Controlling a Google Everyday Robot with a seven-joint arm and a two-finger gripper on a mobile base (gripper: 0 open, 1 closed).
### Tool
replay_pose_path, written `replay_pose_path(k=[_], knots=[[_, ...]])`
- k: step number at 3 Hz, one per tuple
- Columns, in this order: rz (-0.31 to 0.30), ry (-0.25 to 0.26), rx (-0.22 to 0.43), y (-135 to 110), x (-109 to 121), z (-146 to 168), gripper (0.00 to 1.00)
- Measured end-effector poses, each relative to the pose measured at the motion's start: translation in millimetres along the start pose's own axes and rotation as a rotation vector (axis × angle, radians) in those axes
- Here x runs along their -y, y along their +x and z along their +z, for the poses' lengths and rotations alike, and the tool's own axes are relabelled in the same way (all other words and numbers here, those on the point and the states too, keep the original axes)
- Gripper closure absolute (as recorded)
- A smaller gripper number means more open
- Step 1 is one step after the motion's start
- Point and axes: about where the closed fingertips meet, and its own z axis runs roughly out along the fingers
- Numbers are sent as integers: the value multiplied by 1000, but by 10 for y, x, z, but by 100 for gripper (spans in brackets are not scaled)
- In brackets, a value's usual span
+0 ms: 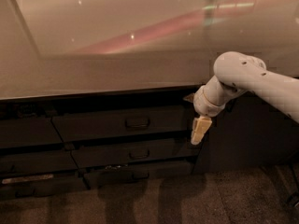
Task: Open top drawer
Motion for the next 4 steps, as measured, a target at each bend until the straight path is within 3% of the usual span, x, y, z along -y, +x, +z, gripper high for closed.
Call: replay_pose_path(k=[1, 2, 4], knots=[[40, -66, 34, 97, 24, 132, 0], [40, -66, 34, 97, 24, 132, 0], [40, -66, 34, 97, 24, 133, 42]])
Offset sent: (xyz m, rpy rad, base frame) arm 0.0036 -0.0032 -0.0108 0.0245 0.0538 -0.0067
